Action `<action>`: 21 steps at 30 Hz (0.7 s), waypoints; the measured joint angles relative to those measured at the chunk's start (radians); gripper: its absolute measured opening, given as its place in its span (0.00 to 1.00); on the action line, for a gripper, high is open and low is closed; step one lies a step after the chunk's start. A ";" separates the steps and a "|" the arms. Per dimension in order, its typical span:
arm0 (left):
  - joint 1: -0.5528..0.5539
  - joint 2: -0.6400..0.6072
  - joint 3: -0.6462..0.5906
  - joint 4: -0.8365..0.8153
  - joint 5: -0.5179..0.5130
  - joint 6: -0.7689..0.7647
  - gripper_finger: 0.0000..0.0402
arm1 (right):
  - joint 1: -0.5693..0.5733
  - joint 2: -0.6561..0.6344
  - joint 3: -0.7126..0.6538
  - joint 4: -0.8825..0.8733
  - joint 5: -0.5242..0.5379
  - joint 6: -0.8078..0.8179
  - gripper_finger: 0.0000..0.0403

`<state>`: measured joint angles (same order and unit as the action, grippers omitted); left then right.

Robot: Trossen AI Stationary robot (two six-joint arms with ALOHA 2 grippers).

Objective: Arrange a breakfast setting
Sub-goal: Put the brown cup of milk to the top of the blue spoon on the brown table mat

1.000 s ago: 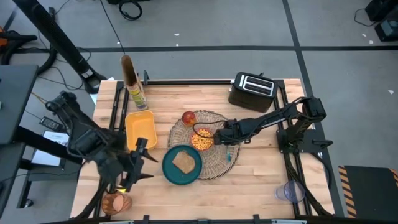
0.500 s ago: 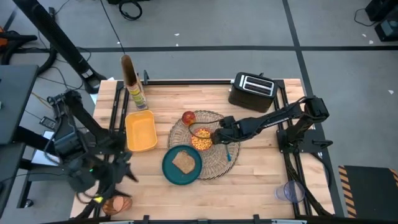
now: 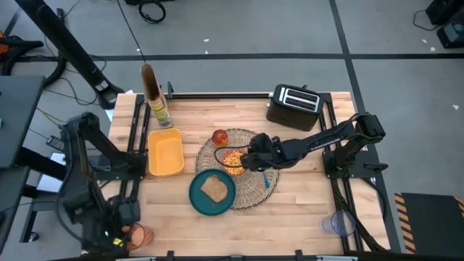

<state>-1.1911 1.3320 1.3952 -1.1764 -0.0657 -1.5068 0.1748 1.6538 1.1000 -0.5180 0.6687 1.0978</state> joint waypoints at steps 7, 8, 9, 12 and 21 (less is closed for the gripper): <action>-0.010 0.110 -0.001 -0.015 0.027 -0.088 0.63 | 0.001 -0.080 0.000 0.017 0.112 -0.187 0.27; -0.010 0.126 -0.001 -0.013 0.025 -0.087 0.63 | 0.000 -0.095 0.000 0.021 0.133 -0.206 0.27; -0.011 0.143 -0.001 -0.014 0.025 -0.081 0.63 | 0.000 -0.110 0.000 0.023 0.151 -0.222 0.27; -0.012 0.198 -0.001 -0.010 0.026 -0.058 0.63 | 0.000 -0.145 0.000 0.024 0.190 -0.270 0.27; -0.011 0.259 0.000 0.026 0.007 -0.042 0.63 | 0.029 -0.224 0.000 0.026 0.206 -0.342 0.27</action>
<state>-1.2025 1.5906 1.3949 -1.1506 -0.0586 -1.5487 0.2037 1.4297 1.1004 -0.4919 0.8750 0.7558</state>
